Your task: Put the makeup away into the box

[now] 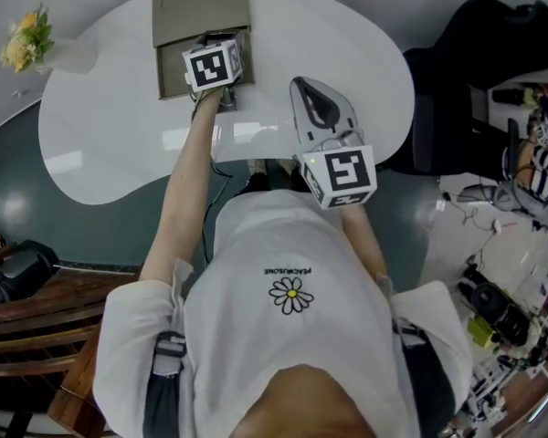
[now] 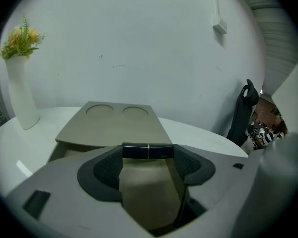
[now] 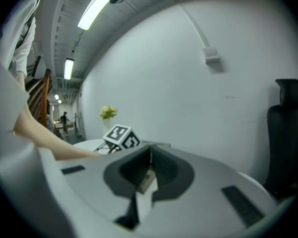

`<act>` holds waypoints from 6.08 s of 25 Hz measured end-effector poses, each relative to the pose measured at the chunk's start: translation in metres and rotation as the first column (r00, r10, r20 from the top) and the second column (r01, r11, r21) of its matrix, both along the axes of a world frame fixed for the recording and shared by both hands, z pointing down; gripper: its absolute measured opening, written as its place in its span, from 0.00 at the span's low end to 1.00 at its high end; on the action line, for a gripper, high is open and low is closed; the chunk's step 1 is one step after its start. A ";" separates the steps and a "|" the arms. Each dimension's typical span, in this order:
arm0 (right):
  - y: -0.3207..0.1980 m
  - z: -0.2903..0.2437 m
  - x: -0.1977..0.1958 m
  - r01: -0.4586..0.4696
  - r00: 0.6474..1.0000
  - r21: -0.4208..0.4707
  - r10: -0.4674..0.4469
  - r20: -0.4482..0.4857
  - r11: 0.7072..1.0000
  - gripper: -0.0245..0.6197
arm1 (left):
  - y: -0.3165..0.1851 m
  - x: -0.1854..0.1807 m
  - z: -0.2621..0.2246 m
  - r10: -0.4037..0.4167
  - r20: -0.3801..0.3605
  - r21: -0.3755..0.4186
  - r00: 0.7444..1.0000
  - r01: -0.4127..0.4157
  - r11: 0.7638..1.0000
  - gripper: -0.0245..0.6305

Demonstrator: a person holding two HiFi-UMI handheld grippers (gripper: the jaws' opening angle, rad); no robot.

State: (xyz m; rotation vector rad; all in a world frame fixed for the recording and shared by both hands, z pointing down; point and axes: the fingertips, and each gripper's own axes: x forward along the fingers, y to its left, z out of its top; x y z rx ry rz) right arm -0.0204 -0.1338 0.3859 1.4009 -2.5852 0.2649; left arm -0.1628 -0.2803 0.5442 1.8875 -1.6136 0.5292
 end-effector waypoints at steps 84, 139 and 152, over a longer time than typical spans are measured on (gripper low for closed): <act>0.001 -0.004 0.099 -0.243 0.970 0.025 0.243 0.001 0.970 0.09 | 0.105 0.169 -0.047 0.361 -0.031 0.268 0.932 -0.340 0.901 0.55; -0.030 -0.025 0.041 0.018 1.000 0.110 -0.018 -0.002 0.994 0.09 | 0.102 0.094 -0.176 0.123 0.080 0.554 0.989 -0.147 0.820 0.38; -0.033 -0.024 -0.007 0.143 0.989 0.112 -0.146 0.019 0.983 0.09 | 0.129 0.052 -0.180 -0.023 0.126 0.629 0.992 -0.061 0.775 0.38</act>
